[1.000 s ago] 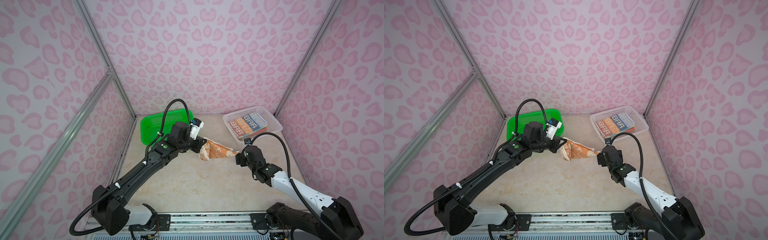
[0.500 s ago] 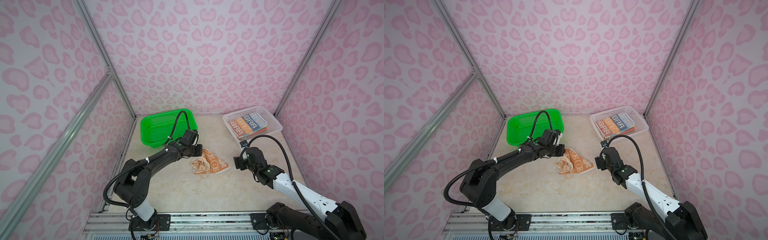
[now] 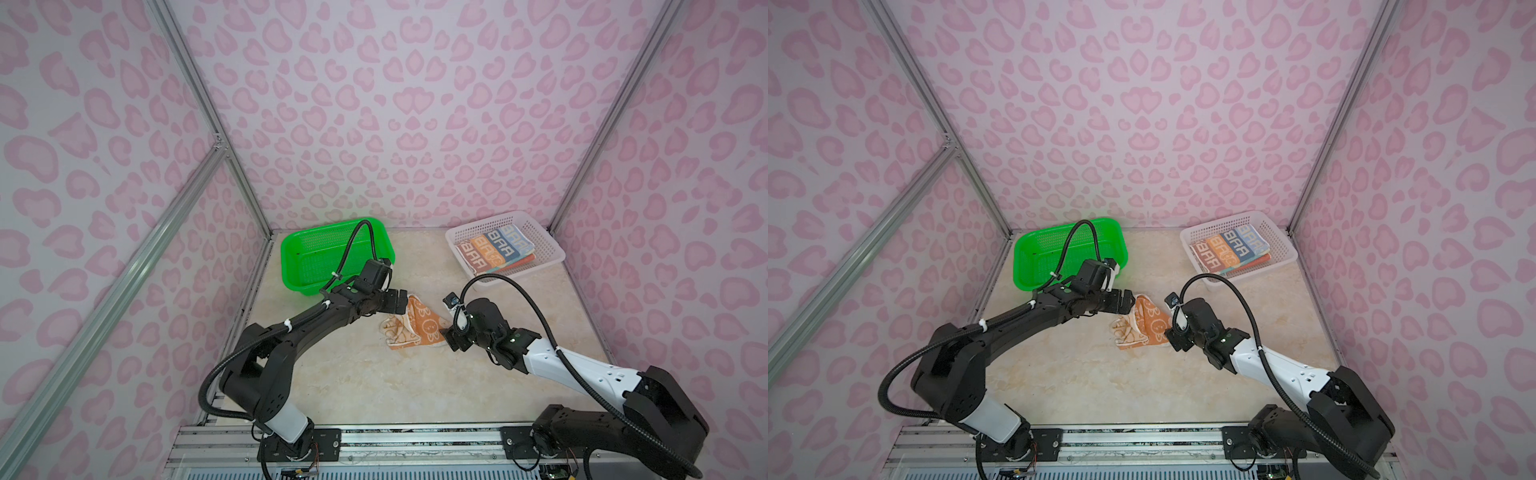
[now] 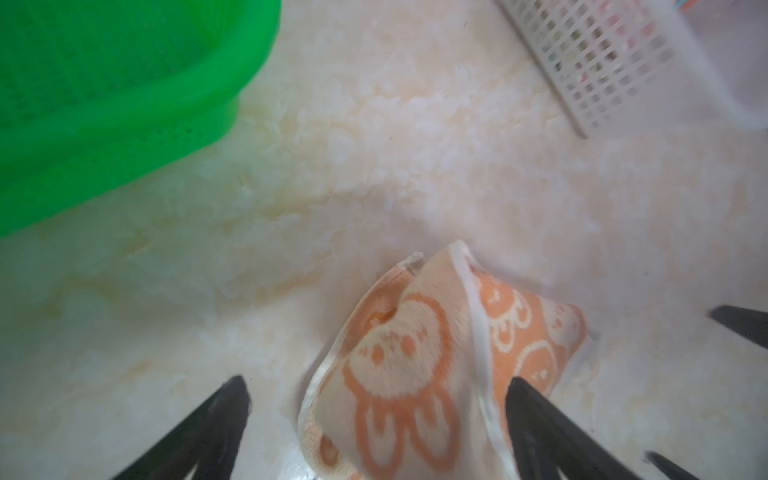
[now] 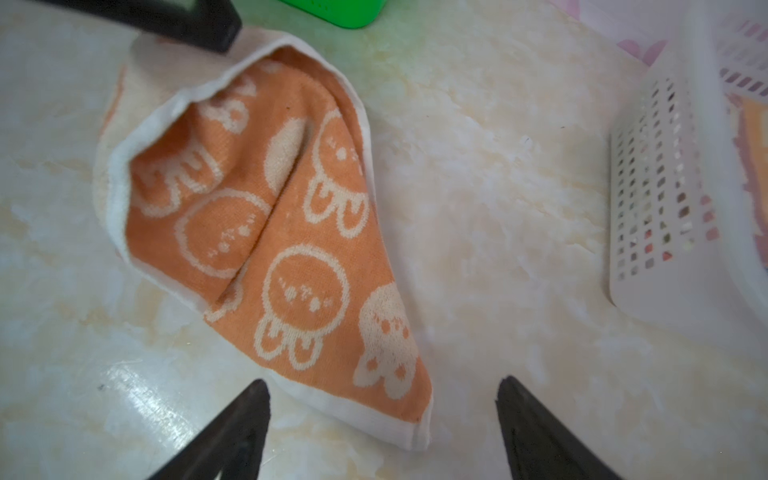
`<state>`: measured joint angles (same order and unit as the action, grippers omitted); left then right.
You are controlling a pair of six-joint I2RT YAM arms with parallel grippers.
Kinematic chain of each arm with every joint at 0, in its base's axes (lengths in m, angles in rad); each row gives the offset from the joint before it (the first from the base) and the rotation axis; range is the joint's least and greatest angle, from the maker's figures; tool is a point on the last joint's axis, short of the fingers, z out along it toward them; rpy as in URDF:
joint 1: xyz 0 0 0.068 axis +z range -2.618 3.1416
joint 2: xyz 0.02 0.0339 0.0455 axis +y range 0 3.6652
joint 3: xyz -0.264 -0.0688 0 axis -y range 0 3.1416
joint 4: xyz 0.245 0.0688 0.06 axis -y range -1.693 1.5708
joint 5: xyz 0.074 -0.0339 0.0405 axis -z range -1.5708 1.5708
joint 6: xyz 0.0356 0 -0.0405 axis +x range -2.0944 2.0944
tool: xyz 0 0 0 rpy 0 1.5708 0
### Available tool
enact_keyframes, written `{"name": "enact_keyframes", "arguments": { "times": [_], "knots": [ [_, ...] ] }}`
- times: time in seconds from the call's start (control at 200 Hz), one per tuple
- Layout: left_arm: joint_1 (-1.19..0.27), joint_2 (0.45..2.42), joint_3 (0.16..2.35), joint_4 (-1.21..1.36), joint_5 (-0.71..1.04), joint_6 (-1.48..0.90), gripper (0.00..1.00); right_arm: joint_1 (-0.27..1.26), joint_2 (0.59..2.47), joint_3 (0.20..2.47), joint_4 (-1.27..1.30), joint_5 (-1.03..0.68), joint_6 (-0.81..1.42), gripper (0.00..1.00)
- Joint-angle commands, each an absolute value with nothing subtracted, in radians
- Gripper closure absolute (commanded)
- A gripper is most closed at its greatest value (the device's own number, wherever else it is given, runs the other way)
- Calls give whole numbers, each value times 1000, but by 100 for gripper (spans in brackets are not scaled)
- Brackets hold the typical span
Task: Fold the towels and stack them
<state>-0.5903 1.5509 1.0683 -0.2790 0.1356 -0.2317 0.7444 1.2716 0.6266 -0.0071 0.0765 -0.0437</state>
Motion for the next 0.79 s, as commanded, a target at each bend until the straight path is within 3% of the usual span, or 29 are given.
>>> {"name": "enact_keyframes", "arguments": {
  "times": [0.0, 0.215, 0.615, 0.715, 0.79],
  "knots": [
    [-592, 1429, 1002, -181, 83, -173, 2, 772, 1321, 643, 45, 40, -114, 15],
    [-591, 1227, 881, -164, -3, -178, 2, 827, 1420, 696, 58, -20, -257, 19],
    [-591, 1184, 808, -195, -13, -161, 2, 827, 1622, 906, -26, -75, -113, 23],
    [-591, 1187, 805, -194, -10, -156, 2, 827, 1674, 969, -40, -108, -89, 30],
    [-591, 1190, 805, -195, -8, -154, 2, 826, 1712, 1018, -55, -98, -61, 48]
  ]
}}
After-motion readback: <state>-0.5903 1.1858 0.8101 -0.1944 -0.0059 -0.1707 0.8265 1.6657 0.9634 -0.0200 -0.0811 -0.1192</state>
